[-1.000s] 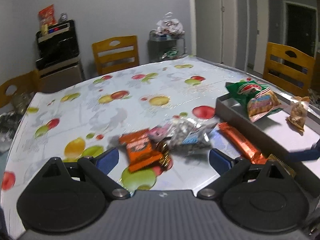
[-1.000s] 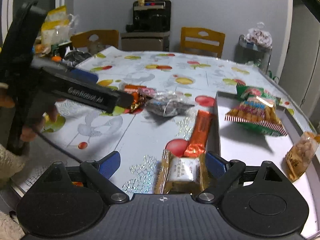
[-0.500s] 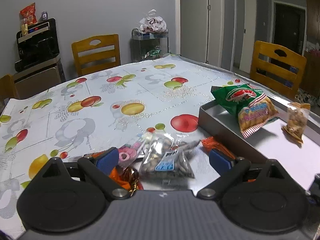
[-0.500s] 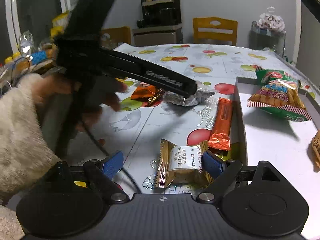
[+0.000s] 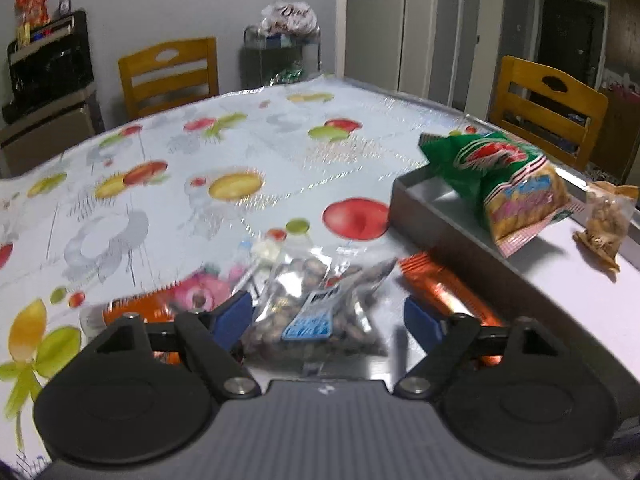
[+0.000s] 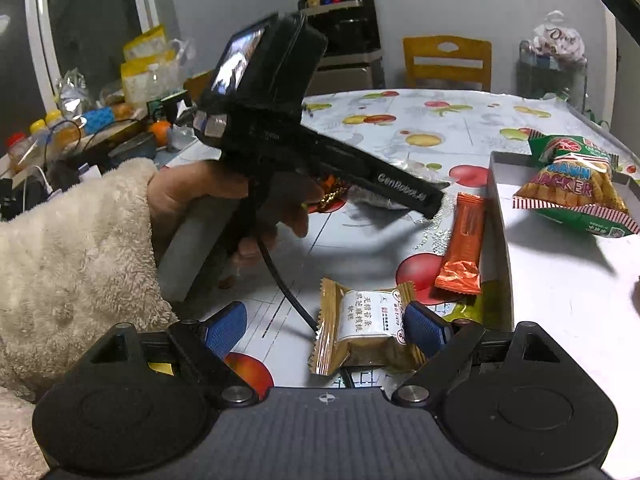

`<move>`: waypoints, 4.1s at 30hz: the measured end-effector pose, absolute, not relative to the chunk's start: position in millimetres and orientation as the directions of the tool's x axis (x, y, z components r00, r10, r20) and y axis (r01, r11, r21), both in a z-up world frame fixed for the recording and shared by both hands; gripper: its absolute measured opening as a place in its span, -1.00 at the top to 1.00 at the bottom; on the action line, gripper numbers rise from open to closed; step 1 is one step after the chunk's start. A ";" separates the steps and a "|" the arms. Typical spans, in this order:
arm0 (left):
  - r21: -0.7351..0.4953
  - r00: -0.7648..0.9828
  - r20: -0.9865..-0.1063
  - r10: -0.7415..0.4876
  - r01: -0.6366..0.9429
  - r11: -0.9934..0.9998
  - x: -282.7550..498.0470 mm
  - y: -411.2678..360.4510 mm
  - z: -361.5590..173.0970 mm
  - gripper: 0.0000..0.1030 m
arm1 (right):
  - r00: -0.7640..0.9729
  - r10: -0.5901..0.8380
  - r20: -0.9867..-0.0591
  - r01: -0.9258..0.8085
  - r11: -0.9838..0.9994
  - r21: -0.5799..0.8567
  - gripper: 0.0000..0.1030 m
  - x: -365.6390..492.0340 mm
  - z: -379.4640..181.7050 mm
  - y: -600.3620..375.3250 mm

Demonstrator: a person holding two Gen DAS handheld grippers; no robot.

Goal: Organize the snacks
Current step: 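Grasp the clear sunflower-seed bag with the left tool while the right tool grasps the gold-wrapped bar, then lift both held snacks and carry them toward the grey tray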

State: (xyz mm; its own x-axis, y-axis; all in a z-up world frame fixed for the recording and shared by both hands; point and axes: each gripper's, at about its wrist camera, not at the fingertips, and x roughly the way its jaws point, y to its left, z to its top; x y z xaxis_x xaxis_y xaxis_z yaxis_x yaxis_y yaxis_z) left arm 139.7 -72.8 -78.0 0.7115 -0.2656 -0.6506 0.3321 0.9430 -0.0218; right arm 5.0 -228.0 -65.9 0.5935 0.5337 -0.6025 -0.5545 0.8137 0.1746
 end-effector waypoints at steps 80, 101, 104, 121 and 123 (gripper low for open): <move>0.027 0.818 -0.519 -0.247 0.305 0.952 78.1 -51.5 -53.3 0.60 | 0.697 0.446 -0.561 -0.498 0.865 0.069 0.26 10.8 -62.9 -242.4; -0.021 0.832 -0.473 -0.289 0.318 0.948 57.6 -34.1 -18.0 0.78 | 0.745 0.462 -0.482 -0.494 0.867 0.067 0.26 7.6 -33.5 -253.9; -0.019 0.823 -0.486 -0.293 0.325 0.946 58.6 -35.8 -18.3 0.96 | 0.749 0.462 -0.476 -0.491 0.868 0.070 0.26 8.5 -31.4 -256.7; -0.017 0.738 -0.550 -0.391 0.458 0.889 36.4 -17.3 -45.9 -0.77 | 0.735 0.471 -0.488 -0.492 0.865 0.095 0.26 12.2 -36.4 -264.2; 0.011 0.742 -0.553 -0.380 0.462 0.887 33.2 -18.0 -49.4 -0.77 | 0.733 0.470 -0.491 -0.491 0.866 0.096 0.26 13.5 -37.0 -263.3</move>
